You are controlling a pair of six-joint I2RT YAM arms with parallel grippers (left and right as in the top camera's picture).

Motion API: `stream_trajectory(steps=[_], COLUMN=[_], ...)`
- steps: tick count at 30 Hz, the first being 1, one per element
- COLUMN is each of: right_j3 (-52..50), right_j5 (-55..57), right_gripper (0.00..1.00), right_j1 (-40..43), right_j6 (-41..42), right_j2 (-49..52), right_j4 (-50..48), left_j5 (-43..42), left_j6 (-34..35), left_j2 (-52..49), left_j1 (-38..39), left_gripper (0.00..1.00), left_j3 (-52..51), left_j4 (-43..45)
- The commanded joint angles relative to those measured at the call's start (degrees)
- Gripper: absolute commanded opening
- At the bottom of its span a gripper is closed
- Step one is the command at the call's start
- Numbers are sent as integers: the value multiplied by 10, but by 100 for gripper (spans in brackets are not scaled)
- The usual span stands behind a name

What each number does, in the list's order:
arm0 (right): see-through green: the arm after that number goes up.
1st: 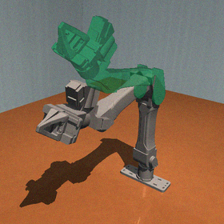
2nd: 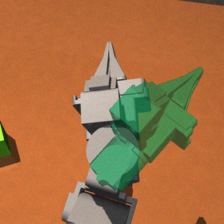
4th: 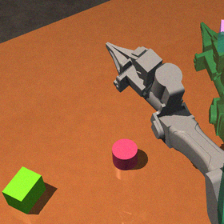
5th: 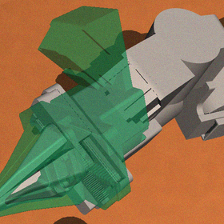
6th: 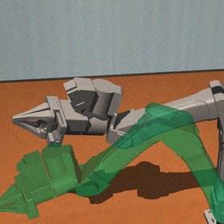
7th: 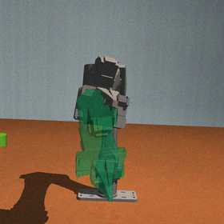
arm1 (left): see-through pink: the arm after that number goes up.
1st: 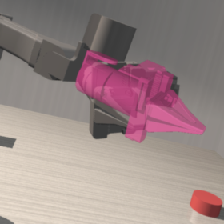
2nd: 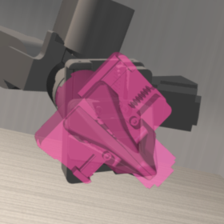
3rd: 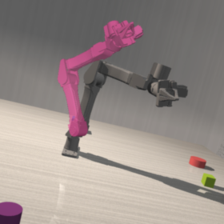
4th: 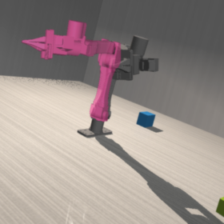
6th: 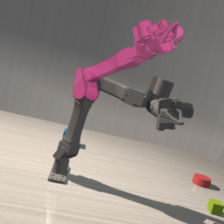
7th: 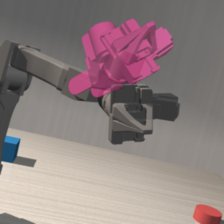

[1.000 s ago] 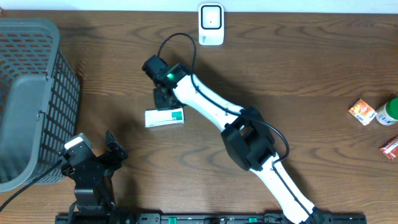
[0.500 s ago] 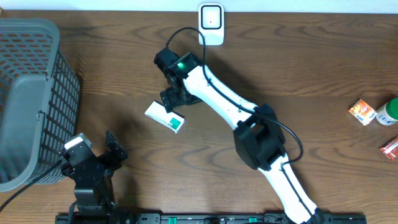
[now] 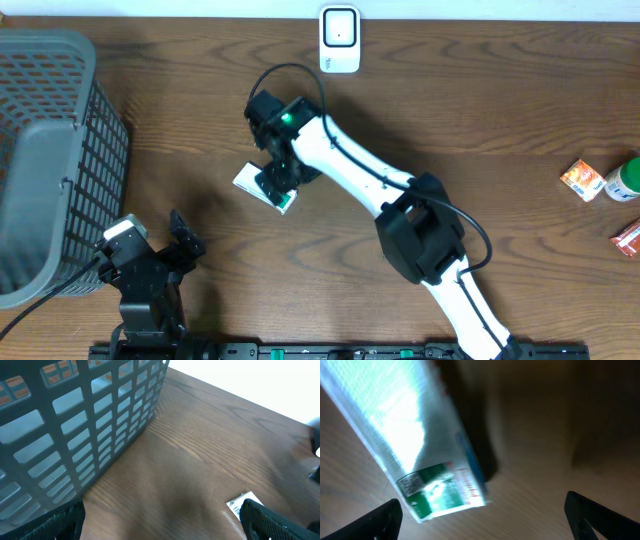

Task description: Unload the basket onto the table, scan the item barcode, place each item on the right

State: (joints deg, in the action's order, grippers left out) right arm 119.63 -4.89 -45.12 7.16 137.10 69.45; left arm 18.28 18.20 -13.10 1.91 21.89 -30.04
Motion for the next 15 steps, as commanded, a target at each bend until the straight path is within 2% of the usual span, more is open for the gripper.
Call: stream_trajectory(steps=[1,8,15], right_j3=[-9,-34,-123], right_j5=[-12,-11,-10], right_gripper=[99,99,98], right_j1=[-19,-40,-36], right_j6=[-18,-21,-21], right_j2=[-6,-3,-3], right_j4=[-10,-80,-154], left_j5=[2,2,2], left_j6=[1,1,1], left_j2=[1,1,1], left_j1=[-2,-2,-2], left_gripper=[99,98,99], left_j3=[-1,-1,-1], left_j4=[0,0,0])
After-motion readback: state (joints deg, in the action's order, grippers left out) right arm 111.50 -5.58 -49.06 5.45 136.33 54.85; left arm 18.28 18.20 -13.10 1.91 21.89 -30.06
